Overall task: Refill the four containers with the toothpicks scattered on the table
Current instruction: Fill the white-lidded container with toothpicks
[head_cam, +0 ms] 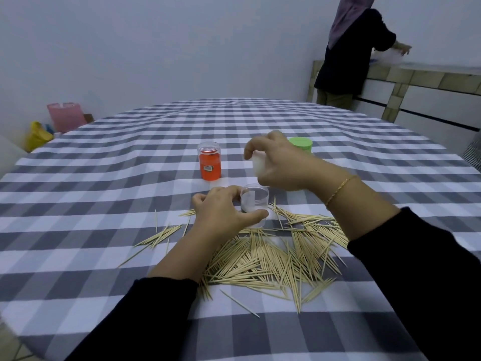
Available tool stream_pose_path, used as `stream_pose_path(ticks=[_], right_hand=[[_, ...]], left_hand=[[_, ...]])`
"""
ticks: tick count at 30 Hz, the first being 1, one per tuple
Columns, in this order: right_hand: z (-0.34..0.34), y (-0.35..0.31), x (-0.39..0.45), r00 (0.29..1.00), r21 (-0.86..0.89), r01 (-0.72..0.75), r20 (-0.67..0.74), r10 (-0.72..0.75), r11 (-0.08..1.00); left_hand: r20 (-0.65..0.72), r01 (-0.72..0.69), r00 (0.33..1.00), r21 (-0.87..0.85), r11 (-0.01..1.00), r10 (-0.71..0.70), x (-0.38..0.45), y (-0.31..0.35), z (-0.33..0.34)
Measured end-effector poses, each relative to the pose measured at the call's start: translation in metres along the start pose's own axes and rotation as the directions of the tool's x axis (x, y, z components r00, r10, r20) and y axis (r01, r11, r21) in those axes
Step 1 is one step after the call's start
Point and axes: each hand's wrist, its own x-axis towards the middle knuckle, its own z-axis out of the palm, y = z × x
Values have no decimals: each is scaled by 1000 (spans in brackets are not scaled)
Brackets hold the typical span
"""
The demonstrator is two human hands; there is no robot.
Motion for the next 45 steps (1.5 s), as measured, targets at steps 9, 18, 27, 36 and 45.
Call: stream_pose_path(ticks=[9, 18, 27, 36, 45], right_hand=[[44, 32, -4, 961, -10, -169, -224, 163, 985], [58, 39, 8, 995, -236, -48, -94, 27, 971], [14, 61, -30, 931, -227, -358, -7, 366, 906], [13, 56, -54, 830, -324, -277, 394, 395, 905], [32, 54, -48, 891, -343, -301, 232, 390, 890]], left_hand=[[55, 9, 998, 74, 997, -13, 3, -6, -14], [142, 31, 989, -11, 999, -30, -1, -5, -18], [87, 30, 996, 84, 996, -37, 5, -12, -8], [50, 27, 998, 128, 991, -34, 9, -15, -5], [47, 24, 998, 141, 990, -30, 11, -15, -3]])
